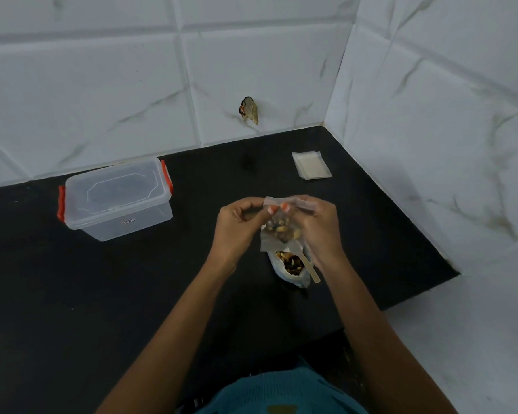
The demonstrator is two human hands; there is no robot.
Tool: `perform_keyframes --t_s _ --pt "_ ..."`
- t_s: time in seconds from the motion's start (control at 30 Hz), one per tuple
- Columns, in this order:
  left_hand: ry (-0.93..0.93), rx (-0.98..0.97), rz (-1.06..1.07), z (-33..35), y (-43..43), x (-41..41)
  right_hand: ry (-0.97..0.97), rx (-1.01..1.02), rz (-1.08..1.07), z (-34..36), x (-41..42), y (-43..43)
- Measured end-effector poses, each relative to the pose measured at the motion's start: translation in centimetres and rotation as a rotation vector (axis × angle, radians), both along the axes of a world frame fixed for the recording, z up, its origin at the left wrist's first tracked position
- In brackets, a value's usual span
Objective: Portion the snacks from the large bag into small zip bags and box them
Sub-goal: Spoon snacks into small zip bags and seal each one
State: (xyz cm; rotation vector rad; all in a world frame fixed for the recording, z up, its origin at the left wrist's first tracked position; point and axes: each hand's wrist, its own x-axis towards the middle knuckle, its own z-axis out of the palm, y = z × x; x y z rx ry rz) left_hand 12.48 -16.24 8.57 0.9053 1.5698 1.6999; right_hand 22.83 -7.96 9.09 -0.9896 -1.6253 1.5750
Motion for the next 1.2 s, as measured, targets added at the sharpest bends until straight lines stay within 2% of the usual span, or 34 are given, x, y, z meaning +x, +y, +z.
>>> perform_keyframes --t_s 0.2,0.4,0.7,0.93,1.2 --pt "-0.04 0.052 0.036 -0.1 -0.2 0.0 -0.014 -0.011 0.005 -0.1 0.1 0.1" --pt "0.054 0.026 0.053 -0.5 -0.2 -0.2 -0.013 -0.096 0.087 0.1 0.5 0.0" --pt "-0.014 0.005 0.134 -1.0 -0.3 -0.6 0.044 -0.18 0.063 0.3 0.6 0.4" --pt "-0.123 0.022 0.055 -1.3 -0.2 -0.8 0.029 -0.196 -0.014 -0.1 -0.2 0.8" --pt "-0.128 -0.01 0.141 -1.8 0.5 -1.6 0.104 -0.308 0.084 -0.4 -1.3 1.5"
